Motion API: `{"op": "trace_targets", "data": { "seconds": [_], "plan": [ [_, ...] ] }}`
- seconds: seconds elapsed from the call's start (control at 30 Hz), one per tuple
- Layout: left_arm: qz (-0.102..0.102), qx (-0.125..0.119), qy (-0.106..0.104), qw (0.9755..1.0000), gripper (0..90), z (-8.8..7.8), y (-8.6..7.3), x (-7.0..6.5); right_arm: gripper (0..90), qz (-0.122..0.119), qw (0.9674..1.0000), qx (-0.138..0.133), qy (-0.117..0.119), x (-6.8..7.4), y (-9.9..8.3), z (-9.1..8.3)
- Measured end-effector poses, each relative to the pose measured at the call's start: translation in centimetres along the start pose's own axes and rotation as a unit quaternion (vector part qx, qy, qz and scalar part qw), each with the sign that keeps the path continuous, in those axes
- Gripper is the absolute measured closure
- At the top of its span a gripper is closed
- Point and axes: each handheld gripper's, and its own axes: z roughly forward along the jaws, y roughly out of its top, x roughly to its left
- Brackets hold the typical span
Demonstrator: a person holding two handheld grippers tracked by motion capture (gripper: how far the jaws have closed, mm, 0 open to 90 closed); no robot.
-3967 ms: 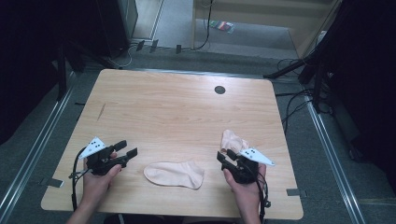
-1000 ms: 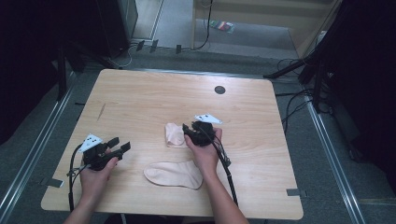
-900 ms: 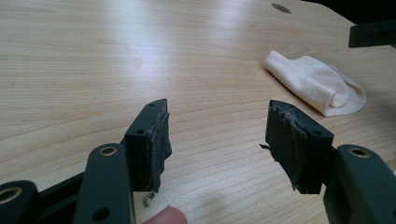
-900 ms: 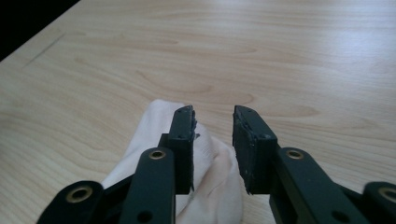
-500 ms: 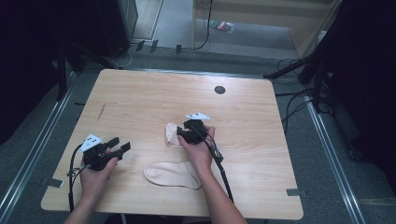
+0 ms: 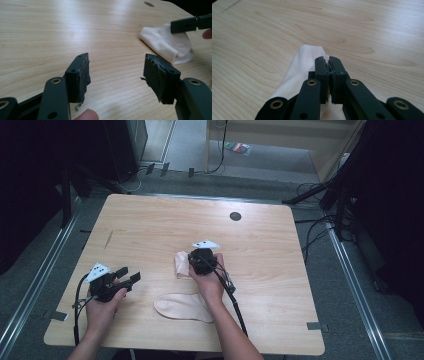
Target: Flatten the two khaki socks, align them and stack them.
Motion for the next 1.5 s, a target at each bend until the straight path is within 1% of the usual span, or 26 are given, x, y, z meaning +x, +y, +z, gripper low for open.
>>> {"op": "trace_targets", "data": {
  "seconds": [0.17, 0.2, 0.27, 0.37, 0.43, 0.47, 0.5, 0.6, 0.73, 0.8, 0.83, 0.9, 0.97, 1.0, 1.03, 1.07, 1.1, 1.13, 1.17, 1.2, 1.23, 1.27, 1.3, 1.33, 1.47, 1.5],
  "plan": [
    [0.004, -0.010, 0.000, 0.9999, 43.8, -0.1, 0.1, -0.3, 87.3, -0.003, 0.9999, -0.008, 0.010, 0.6, 0.8, -0.5],
    [-0.001, -0.018, -0.027, 0.9995, 50.3, -0.1, 0.4, -0.5, 87.3, -0.012, 0.9998, -0.009, 0.013, 1.3, 1.3, -0.8],
    [-0.002, -0.025, -0.034, 0.9991, 53.4, -0.1, 0.6, -0.8, 87.3, -0.017, 0.9997, -0.011, 0.013, 1.5, 1.6, -0.9],
    [0.005, -0.012, -0.049, 0.9987, 55.6, 0.5, 1.4, -1.7, 87.3, -0.025, 0.9993, -0.018, 0.019, 2.4, 2.7, -1.3],
    [0.002, -0.014, -0.050, 0.9987, 53.9, 0.8, 1.8, -1.8, 87.3, -0.028, 0.9988, -0.025, 0.033, 3.6, 4.1, -1.5],
    [0.002, -0.014, -0.050, 0.9987, 54.4, 0.8, 1.8, -1.8, 87.3, -0.028, 0.9988, -0.025, 0.033, 3.6, 4.1, -1.5],
    [-0.007, -0.024, -0.053, 0.9983, 54.4, 0.7, 2.0, -1.9, 87.3, -0.031, 0.9985, -0.029, 0.036, 4.0, 4.5, -1.6],
    [-0.008, -0.046, -0.047, 0.9978, 59.5, 0.0, 2.4, -1.6, 87.1, -0.050, 0.9958, -0.056, 0.053, 6.1, 6.8, -2.9],
    [-0.021, -0.062, -0.051, 0.9965, 66.8, -0.7, 2.5, -1.0, 87.1, -0.043, 0.9936, -0.077, 0.071, 6.6, 7.9, -4.4],
    [-0.023, -0.062, -0.054, 0.9963, 68.8, -1.0, 2.6, -0.7, 87.0, -0.022, 0.9930, -0.081, 0.083, 6.0, 8.0, -5.1],
    [-0.020, -0.055, -0.056, 0.9967, 71.3, -0.9, 2.5, -0.7, 87.0, -0.001, 0.9932, -0.075, 0.088, 4.8, 7.4, -5.2],
    [-0.017, -0.051, -0.056, 0.9970, 73.0, -0.8, 2.5, -0.7, 86.9, 0.001, 0.9946, -0.068, 0.078, 4.1, 6.8, -5.1],
    [-0.017, -0.041, -0.056, 0.9975, 73.1, -0.4, 2.4, -0.8, 86.8, 0.008, 0.9973, -0.047, 0.056, 2.0, 5.1, -4.3],
    [-0.016, -0.027, -0.051, 0.9982, 72.9, 0.2, 2.2, -0.8, 86.1, 0.019, 0.9989, -0.021, 0.037, -0.2, 3.2, -3.3],
    [-0.019, -0.019, -0.050, 0.9984, 72.6, 0.5, 2.2, -0.8, 84.8, 0.023, 0.9990, -0.006, 0.038, -1.1, 2.6, -2.9],
    [-0.019, -0.019, -0.050, 0.9984, 72.4, 0.5, 2.2, -0.8, 84.8, 0.023, 0.9990, -0.006, 0.038, -1.1, 2.6, -2.9],
    [-0.019, -0.009, -0.046, 0.9987, 72.4, 0.9, 2.2, -0.8, 82.1, 0.027, 0.9989, 0.014, 0.035, -2.1, 1.7, -2.3],
    [-0.020, 0.002, -0.040, 0.9990, 71.6, 1.4, 2.3, -0.8, 75.4, 0.034, 0.9992, 0.022, 0.000, -4.0, 0.1, -1.9],
    [-0.020, 0.002, -0.040, 0.9990, 71.0, 1.4, 2.3, -0.8, 75.4, 0.034, 0.9992, 0.022, 0.000, -4.0, 0.1, -1.9],
    [-0.020, 0.008, -0.039, 0.9990, 70.4, 1.7, 2.4, -0.9, 69.7, 0.057, 0.9982, -0.004, -0.016, -5.5, -0.8, -2.5],
    [-0.019, 0.012, -0.038, 0.9990, 70.4, 1.9, 2.5, -1.0, 69.7, 0.057, 0.9982, -0.004, -0.016, -5.5, -0.8, -2.5],
    [-0.024, 0.024, -0.043, 0.9985, 69.9, 2.4, 2.8, -1.1, 69.4, 0.079, 0.9956, -0.033, -0.037, -6.4, -1.1, -3.4],
    [-0.024, 0.024, -0.043, 0.9985, 70.0, 2.4, 2.8, -1.1, 69.4, 0.079, 0.9956, -0.033, -0.037, -6.4, -1.1, -3.4],
    [-0.032, 0.034, -0.059, 0.9972, 70.0, 2.9, 3.1, -1.5, 70.4, 0.088, 0.9943, -0.044, -0.040, -6.9, -1.3, -3.9],
    [-0.016, 0.047, -0.053, 0.9974, 72.4, 3.8, 3.4, -2.2, 70.8, 0.083, 0.9951, -0.041, -0.035, -6.9, -1.5, -4.0],
    [-0.006, 0.063, -0.036, 0.9974, 70.9, 4.7, 3.4, -2.7, 68.2, 0.075, 0.9967, -0.020, -0.022, -6.6, -1.8, -3.3]
  ]
}}
